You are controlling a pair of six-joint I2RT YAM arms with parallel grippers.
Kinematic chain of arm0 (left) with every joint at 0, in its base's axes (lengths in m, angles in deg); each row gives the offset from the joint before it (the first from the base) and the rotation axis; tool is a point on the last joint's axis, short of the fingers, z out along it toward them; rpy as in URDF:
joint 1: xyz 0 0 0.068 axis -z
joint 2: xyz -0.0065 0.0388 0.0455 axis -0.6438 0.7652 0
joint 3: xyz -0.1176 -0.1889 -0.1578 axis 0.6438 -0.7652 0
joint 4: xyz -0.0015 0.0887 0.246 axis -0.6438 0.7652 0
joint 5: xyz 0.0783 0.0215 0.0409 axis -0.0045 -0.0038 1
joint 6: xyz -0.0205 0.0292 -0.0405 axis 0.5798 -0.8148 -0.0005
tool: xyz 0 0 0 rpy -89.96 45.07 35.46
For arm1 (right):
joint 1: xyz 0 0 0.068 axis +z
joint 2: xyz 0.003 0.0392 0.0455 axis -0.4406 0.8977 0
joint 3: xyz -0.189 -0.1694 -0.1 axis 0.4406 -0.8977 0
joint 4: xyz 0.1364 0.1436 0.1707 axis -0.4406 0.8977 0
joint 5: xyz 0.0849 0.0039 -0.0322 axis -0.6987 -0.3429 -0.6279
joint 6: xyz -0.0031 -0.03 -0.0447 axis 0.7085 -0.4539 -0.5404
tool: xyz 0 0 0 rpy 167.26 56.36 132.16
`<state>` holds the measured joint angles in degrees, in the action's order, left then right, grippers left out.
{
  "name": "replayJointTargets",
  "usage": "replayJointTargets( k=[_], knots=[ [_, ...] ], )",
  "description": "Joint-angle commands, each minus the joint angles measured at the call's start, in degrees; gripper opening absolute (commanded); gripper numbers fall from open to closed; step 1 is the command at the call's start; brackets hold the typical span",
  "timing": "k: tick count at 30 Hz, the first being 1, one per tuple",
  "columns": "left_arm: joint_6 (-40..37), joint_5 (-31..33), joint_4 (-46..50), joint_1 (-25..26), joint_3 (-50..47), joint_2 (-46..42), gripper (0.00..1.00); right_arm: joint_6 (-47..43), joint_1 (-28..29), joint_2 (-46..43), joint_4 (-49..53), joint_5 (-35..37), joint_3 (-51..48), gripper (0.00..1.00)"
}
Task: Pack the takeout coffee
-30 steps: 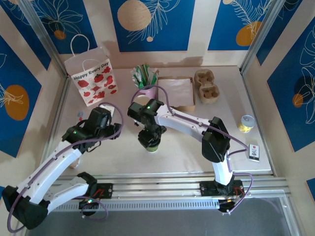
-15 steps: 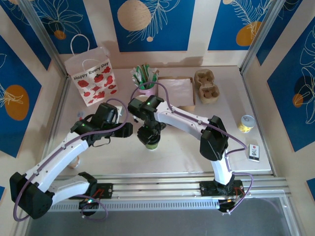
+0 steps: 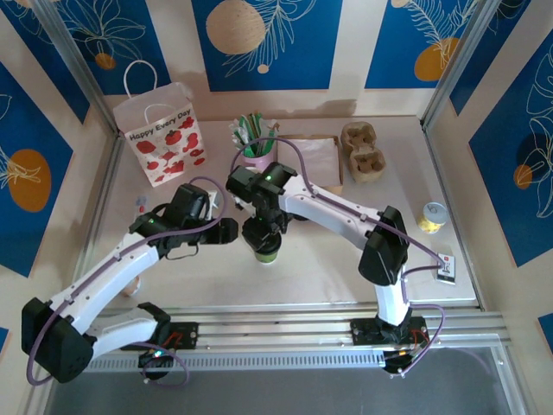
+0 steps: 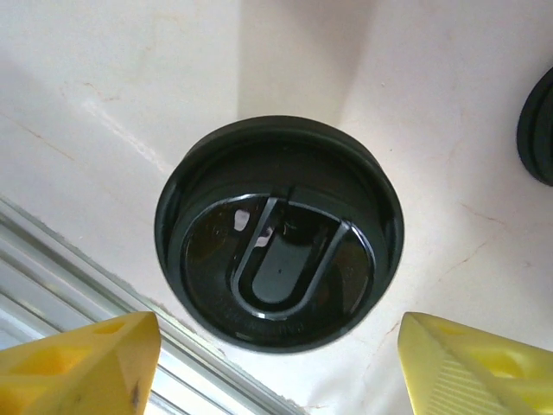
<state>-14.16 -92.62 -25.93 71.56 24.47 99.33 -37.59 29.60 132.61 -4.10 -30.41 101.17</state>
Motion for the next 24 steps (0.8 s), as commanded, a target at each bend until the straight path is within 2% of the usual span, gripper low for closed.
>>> replayJointTargets(
  k=[1, 7, 10, 24],
  knots=[
    [2.24, -2.88, -3.13, -0.72, -1.11, 1.14, 0.69, -0.05, -0.62, -4.29, -0.49, -4.06, -0.64, 0.65],
    [4.82, -6.05, -7.27, -0.72, -2.44, 3.94, 0.67, 0.98, -2.44, -8.79, -7.96, -10.28, -7.87, 0.42],
    [6.17, -7.16, -9.25, -0.72, -2.84, 5.46, 0.67, 1.56, -3.34, -9.71, -11.14, -12.69, -10.87, 0.33],
    [9.38, -9.56, -15.67, -0.73, -4.1, 11.45, 0.63, 4.44, -6.78, -11.69, -21.74, -13.96, -19.79, 0.14]
  ],
)
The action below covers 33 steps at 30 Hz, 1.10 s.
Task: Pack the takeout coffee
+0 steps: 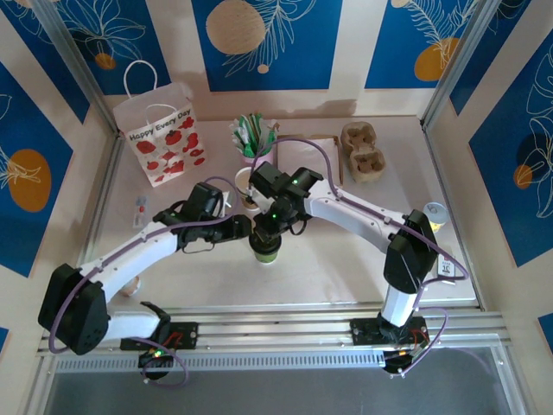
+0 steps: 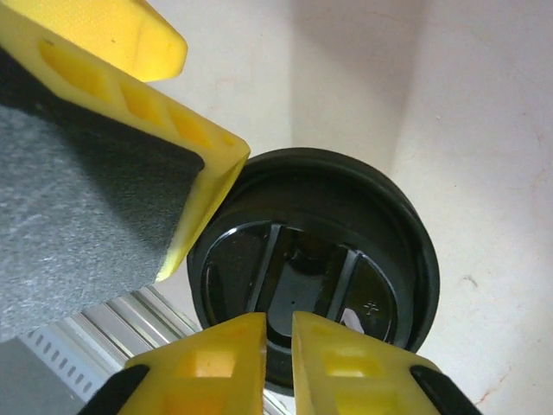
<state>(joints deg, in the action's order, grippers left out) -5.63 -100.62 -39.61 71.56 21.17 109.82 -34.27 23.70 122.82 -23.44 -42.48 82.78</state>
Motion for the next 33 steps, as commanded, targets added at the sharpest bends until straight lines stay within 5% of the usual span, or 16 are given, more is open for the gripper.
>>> replayJointTargets(
  k=[1, 24, 29, 33],
  knots=[
    [0.92, -1.57, -2.2, -0.73, -1.05, 1.24, 0.61, 1.3, -1.08, -1.99, -2.81, -1.88, -2.12, 0.14],
    [5.07, -3.1, -14.07, -0.72, -18.26, 2.78, 0.31, 4.61, 1.33, -1.62, -6.47, 1.78, -10.97, 0.13],
    [3.03, -1.43, -9.62, -0.72, -15.64, 0.92, 0.33, 4.77, 1.87, -1.58, -6.32, 2.4, -11.02, 0.13],
    [0.9, 1.29, -3.29, -0.82, -9.93, -1.95, 0.47, 4.41, 1.8, -1.8, -4.87, 3.25, -8.84, 0.14]
  ],
)
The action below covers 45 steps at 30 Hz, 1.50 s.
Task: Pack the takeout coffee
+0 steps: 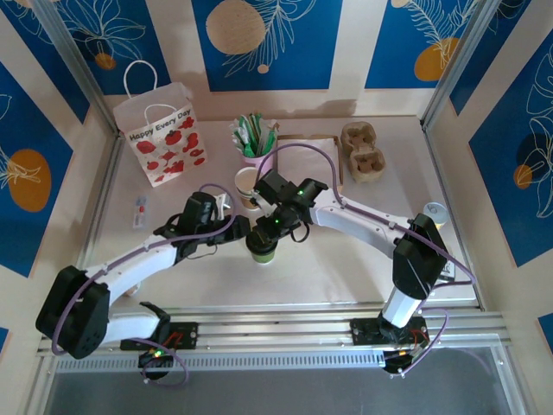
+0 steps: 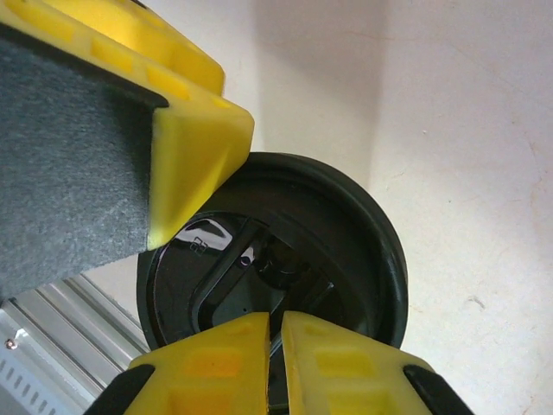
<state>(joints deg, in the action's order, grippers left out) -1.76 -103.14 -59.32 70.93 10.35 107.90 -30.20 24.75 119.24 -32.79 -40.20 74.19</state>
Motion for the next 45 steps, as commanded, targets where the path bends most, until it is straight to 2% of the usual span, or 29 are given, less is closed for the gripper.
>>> replayJointTargets(
  k=[1, 8, 12, 15, 18, 24, 27, 33, 39, 45],
  knots=[
    [-3.41, 4.42, 17.6, -0.26, 2.35, -0.7, 0.51, 0.33, 0.74, 1.81, 4.95, 1.32, 0.46, 0.16],
    [-5.24, 4.95, 21.93, -2.56, 11.16, -1.7, 0.65, -0.41, 0.71, 3.01, 8.51, 2.87, 5.9, 0.2],
    [-6.6, 4.68, 24.83, -4.1, 17.46, -1.01, 0.68, -0.87, 0.78, 3.36, 9.95, 3.36, 8.35, 0.21],
    [-7.44, 4.62, 26.81, -4.98, 20.92, -1.04, 0.69, -0.95, 1.04, 3.17, 11.24, 3.78, 10.42, 0.26],
    [-8.26, 4.77, 28.57, -5.57, 22.3, -1.74, 0.69, -0.19, 1.63, 2.18, 12.64, 5.06, 11.83, 0.38],
    [-10.77, 6.54, 32.53, -7.07, 21.49, -5.6, 0.7, 2.12, 2.58, 1.24, 14.04, 9.2, 10.5, 0.74],
    [-12.67, 7.85, 35.12, -8.06, 21.43, -7.87, 0.7, 2.07, 4.04, 2.69, 14.92, 10.93, 10.66, 0.82],
    [-18.33, 13.81, 41.94, -9.56, 23.46, -11.78, 0.72, 2.01, 7.28, 5.6, 14.83, 14.4, 12.09, 0.85],
    [-23.57, 19.52, 46.34, -11.24, 24.4, -14.72, 0.74, 1.53, 8.09, 8.36, 14.41, 14.6, 13.2, 0.86],
    [-24.5, 22.43, 45.74, -11.47, 22.15, -16.75, 0.74, 1.06, 7.74, 9.61, 13.69, 14.89, 13.12, 0.81]
  ],
)
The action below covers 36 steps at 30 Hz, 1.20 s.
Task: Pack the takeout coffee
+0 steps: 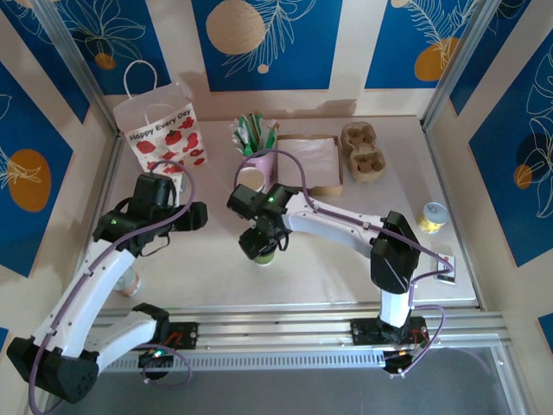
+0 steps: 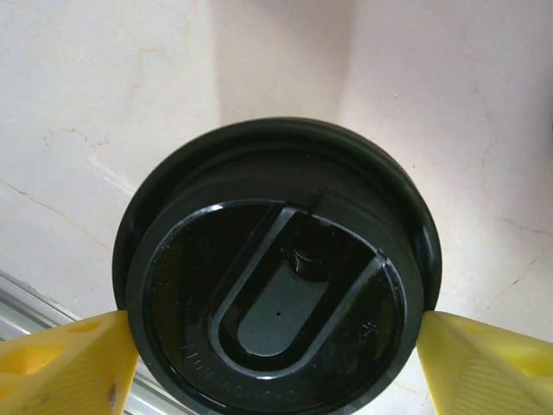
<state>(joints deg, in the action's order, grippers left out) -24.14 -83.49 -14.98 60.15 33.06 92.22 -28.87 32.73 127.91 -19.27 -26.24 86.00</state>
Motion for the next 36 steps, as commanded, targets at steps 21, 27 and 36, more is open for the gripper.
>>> replayJointTargets(
  k=[21, 27, 36],
  knots=[
    [-2.31, 3.6, -1.88, -0.78, -6.06, -3.66, 0.75, 1.09, -7.06, -7.89, 0.95, 4.47, -7.19, 0.65],
    [-2.6, 3.14, -2.24, -0.83, -6.24, -3.61, 0.75, 2.52, -16.8, -15.2, 1.87, 6.67, -14.85, 0.64],
    [-3.03, 2.26, -2.68, -0.75, -6.68, -3.67, 0.75, 3.35, -36.87, -23.9, -2.62, 5.66, -24.85, 0.63]
  ],
)
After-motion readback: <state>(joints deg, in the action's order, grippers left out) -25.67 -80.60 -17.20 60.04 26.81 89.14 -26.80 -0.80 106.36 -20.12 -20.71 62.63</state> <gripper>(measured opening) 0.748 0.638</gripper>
